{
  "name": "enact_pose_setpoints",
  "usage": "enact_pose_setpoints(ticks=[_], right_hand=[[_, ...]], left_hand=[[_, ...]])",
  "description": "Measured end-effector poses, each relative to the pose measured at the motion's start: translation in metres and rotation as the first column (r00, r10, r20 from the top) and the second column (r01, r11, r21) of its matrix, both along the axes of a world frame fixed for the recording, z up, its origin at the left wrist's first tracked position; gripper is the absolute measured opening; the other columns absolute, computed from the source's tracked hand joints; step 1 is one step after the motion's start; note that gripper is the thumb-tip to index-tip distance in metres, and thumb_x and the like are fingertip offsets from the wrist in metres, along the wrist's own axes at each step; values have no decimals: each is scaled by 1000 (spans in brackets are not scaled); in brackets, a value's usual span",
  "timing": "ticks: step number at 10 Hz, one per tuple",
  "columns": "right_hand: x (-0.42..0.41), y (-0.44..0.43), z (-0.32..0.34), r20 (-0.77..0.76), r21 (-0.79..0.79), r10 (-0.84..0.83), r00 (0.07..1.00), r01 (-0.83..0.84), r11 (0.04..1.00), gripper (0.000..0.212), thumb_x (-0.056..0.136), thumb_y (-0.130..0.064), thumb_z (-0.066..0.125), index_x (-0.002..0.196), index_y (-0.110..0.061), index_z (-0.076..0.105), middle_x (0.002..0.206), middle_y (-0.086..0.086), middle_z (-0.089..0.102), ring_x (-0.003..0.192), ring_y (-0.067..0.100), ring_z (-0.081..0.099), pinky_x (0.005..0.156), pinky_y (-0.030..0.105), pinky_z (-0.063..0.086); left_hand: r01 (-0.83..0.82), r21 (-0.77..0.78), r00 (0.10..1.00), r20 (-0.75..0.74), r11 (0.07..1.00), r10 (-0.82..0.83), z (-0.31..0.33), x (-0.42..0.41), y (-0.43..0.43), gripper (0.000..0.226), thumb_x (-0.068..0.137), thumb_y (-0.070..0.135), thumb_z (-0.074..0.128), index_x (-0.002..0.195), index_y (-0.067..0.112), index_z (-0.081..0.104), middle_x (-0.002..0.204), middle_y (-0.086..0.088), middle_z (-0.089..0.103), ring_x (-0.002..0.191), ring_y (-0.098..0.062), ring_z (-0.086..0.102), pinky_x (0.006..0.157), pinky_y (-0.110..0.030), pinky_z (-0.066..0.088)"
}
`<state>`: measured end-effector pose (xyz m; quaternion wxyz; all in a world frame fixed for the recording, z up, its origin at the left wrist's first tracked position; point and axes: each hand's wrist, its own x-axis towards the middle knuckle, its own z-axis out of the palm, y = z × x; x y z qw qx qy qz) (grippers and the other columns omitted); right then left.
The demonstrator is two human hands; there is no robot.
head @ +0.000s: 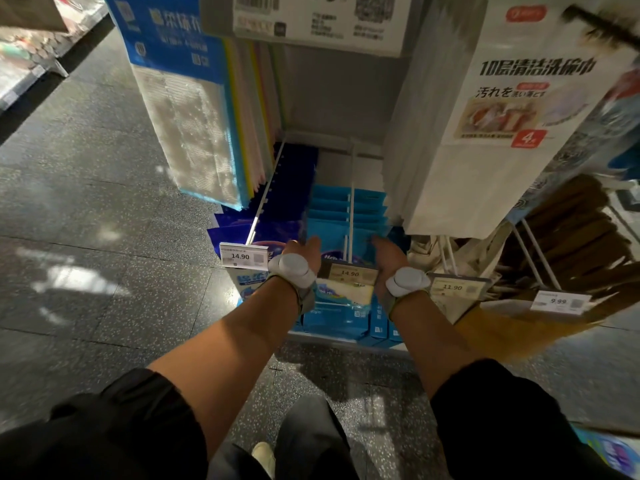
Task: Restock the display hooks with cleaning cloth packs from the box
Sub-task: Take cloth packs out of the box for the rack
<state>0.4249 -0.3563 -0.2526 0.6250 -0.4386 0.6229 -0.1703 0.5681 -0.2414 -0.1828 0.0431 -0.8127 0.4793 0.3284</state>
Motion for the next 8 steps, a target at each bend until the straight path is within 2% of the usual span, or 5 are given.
enact_pose_setpoints(ticks=[1,3,5,6,8], right_hand=[[3,-4,7,-153,-124,149,977,-169,978,42,106,-19,36,138,3,52,143,26,51,133,43,48,111,52,40],[-11,11,32,-128,-109,192,973,-206,973,44,102,-23,43,139,-1,52,144,22,52,135,38,48,114,46,41],[-25,52,92,82,-143,86,993,-73,987,28,100,-21,54,121,-5,63,106,3,65,97,18,62,83,19,49],[-51,79,112,98,-77,13,995,-6,997,28,95,-38,55,104,-16,69,101,-2,63,97,15,58,88,34,48],[-102,147,149,260,-51,-108,960,125,991,26,102,-33,51,92,-18,70,90,0,72,81,15,65,81,33,51]], left_hand=[[11,-33,1000,-13,999,-12,3,-2,-1,45,98,10,63,138,7,41,133,-23,57,121,-42,59,101,-55,51],[86,-123,992,104,989,-74,30,-10,7,35,105,5,42,140,2,47,139,-22,56,129,-38,54,102,-43,49],[24,-201,994,113,979,-1,68,-25,25,28,106,7,43,129,3,57,134,-19,61,126,-35,57,98,-40,49],[-54,-260,999,-12,964,53,88,-45,44,23,108,14,41,115,18,63,118,-14,67,115,-28,63,77,-27,44],[-558,-69,629,-686,827,367,98,-103,79,35,107,24,48,126,0,66,115,-17,71,74,-18,65,65,-22,52]])
